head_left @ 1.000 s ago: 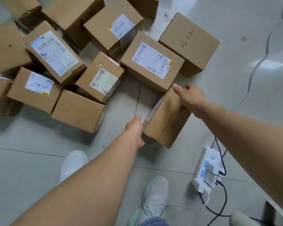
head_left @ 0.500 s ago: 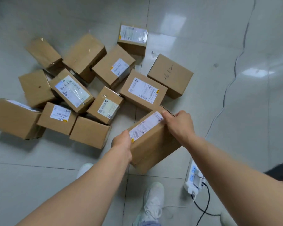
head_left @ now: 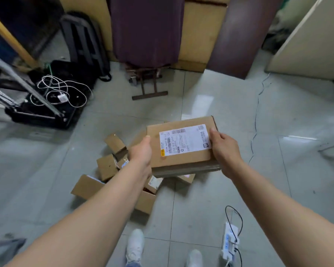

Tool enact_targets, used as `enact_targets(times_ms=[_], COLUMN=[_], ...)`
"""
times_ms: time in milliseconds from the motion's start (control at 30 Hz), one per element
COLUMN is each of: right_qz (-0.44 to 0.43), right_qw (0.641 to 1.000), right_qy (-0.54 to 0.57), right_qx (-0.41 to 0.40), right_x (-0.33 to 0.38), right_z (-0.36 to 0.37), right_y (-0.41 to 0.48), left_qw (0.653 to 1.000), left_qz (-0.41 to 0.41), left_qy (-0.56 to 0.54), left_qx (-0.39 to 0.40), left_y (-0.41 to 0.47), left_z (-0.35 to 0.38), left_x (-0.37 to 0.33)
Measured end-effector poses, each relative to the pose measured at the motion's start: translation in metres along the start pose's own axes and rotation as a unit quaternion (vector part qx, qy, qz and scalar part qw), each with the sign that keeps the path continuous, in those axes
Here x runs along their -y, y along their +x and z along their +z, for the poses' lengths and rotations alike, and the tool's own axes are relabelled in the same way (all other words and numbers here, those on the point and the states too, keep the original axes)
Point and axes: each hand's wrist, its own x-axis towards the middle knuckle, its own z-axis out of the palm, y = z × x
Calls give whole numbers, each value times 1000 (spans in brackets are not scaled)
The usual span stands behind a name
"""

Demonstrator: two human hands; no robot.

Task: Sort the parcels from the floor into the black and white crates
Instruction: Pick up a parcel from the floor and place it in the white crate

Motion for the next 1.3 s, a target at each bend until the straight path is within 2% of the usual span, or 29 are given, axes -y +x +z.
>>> enact_targets(times_ms=[67, 233, 467, 667, 833, 1000, 1200, 1300], right_qz=[-22, -108, -193, -259, -295, -309, -221, -227], right_qw=[999, 991, 971, 946, 930, 919, 925, 913], right_qy=[20, 63, 139, 192, 208, 191, 104, 75], right_qx=[-12, -56, -4, 20, 65, 157, 290, 330], right_x=[37, 115, 190, 236, 251, 249, 253, 255], right_z=[-11, -23, -28, -19, -17, -20, -3, 17], right_y=[-27, -97, -172, -219, -250, -275, -308, -333], left_qw=[999, 995, 986, 974, 957, 951, 947, 934], left_qz=[15, 68, 124, 180, 234, 231, 223, 243], left_qy=[-21, -56, -96, -137, -173, -202, -215, -237], left_qx=[29, 44, 65, 28, -13, -44, -86, -113], left_y=[-32, -98, -172, -219, -250, -277, -305, -316], left_z=[-14, -65, -135, -184, -220, -251, -294, -325], left_x=[-39, -111, -170, -200, -197, -174, -134, -122])
